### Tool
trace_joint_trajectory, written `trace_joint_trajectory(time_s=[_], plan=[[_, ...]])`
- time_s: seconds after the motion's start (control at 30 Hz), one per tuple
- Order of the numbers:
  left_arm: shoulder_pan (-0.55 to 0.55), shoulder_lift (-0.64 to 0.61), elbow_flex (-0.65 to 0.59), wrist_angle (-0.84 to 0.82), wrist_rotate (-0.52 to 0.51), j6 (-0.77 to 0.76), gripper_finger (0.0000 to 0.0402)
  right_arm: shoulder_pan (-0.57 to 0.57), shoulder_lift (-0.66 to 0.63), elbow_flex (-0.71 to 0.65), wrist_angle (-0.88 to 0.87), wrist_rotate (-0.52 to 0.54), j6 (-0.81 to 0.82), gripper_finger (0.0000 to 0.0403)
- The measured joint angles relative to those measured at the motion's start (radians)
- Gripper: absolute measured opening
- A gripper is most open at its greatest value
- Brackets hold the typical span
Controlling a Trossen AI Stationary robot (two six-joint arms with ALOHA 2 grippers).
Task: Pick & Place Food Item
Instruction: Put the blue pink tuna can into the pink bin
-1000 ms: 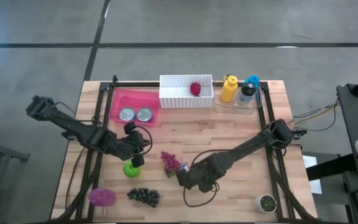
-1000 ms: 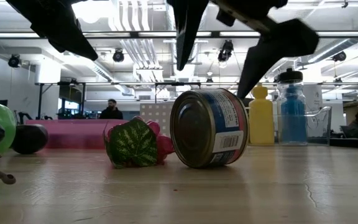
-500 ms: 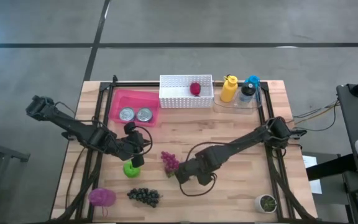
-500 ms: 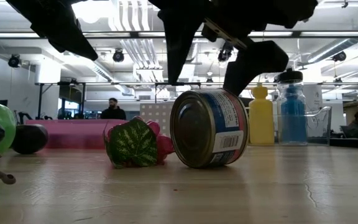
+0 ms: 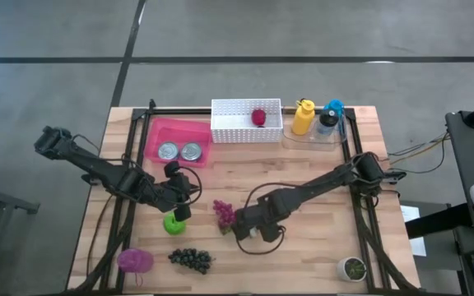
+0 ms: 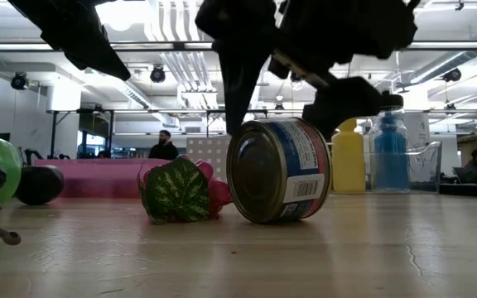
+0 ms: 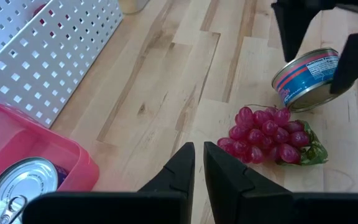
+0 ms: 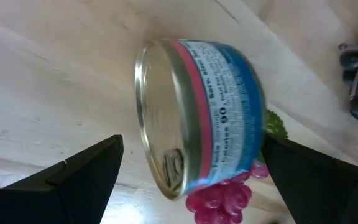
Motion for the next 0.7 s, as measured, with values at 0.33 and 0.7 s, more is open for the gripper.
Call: trace_joint_trajectory(time_s=[0.33, 0.7], plan=[[0.0, 0.0, 0.0, 0.0, 0.0, 0.0, 0.0039, -0.023, 0.0, -0.08, 0.119, -0.001, -0.019, 0.038], [0.0, 0.0, 0.0, 0.0, 0.0, 0.0, 0.0039, -0.023, 0.0, -0.081, 0.118, -0.003, 0.008, 0.038]])
